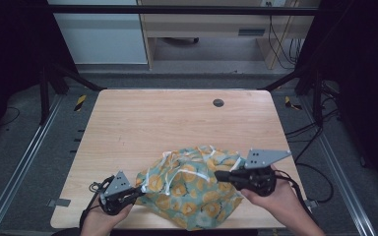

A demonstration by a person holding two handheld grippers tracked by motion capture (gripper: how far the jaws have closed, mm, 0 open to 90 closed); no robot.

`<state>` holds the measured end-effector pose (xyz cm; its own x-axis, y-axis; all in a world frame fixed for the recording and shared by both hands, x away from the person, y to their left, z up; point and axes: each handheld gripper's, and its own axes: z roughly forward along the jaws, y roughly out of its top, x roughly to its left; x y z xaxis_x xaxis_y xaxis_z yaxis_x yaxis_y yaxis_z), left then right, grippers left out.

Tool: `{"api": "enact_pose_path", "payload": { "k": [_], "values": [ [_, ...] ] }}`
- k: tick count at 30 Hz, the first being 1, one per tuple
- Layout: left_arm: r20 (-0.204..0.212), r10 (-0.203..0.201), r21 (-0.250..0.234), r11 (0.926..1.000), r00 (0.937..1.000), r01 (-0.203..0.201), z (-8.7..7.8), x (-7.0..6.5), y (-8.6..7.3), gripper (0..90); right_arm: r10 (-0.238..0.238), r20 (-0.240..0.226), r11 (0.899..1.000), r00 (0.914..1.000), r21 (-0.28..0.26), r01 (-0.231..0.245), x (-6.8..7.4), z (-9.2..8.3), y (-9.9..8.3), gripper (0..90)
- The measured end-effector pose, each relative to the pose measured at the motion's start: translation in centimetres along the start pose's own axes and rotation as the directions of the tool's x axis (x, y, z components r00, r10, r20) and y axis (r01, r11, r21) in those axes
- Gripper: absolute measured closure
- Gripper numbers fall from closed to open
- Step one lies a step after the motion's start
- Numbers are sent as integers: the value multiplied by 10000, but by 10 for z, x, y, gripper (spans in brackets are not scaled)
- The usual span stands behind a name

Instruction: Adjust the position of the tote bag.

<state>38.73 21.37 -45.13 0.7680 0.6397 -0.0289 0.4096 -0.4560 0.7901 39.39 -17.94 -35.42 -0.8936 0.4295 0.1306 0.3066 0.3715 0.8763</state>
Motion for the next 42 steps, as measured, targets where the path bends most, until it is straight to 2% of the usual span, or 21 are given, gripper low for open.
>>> {"api": "enact_pose_path", "payload": {
  "k": [2,4,5,7,11,12,14,15,16,22,27,33,38,42],
  "values": [
    [37,1,187,9998,10000,-2,2,0,-2,886,-4,-88,10000,10000,66,4,2,1,-4,900],
    [95,-33,361,9993,9999,29,5,0,-4,881,93,-256,9992,9996,402,-83,4,7,-20,900],
    [105,-17,495,9988,9999,12,6,1,-4,881,93,-256,9992,9996,402,-83,4,7,-20,900],
    [143,-127,650,9978,9998,118,9,2,-6,873,265,-511,9979,9983,604,-234,3,11,-33,900],
    [192,-250,729,9971,9995,236,10,5,-8,853,402,-570,9953,9976,898,-350,2,16,-46,900],
    [169,-243,724,9971,9996,230,10,5,-8,810,511,-611,9935,9968,1049,-445,0,18,-54,900],
    [112,-344,611,9976,9993,336,8,6,-7,781,576,-659,9924,9962,1125,-499,-1,19,-57,900],
    [59,-361,547,9979,9993,358,7,6,-6,733,617,-680,9915,9958,1186,-534,-1,20,-61,900],
    [-170,-385,425,9983,9991,392,5,6,-4,628,713,-735,9896,9947,1299,-613,-2,23,-67,900],
    [-256,-523,-78,9986,9983,522,-9,10,6,540,871,-696,9853,9938,1533,-756,-5,27,-79,900],
    [-459,-336,-254,9992,9984,324,-15,11,17,508,901,-607,9823,9941,1701,-786,-7,28,-85,900],
    [-484,-231,-393,9990,9986,212,-26,16,30,496,1027,-521,9794,9933,1799,-918,-11,27,-89,900],
    [-762,-272,-403,9989,9967,242,-32,22,35,501,974,-412,9774,9944,1925,-878,-15,28,-92,900],
    [-902,-1,-418,9991,9959,-37,-35,22,47,504,941,-363,9744,9949,2085,-845,-14,30,-96,900]
  ]
}}
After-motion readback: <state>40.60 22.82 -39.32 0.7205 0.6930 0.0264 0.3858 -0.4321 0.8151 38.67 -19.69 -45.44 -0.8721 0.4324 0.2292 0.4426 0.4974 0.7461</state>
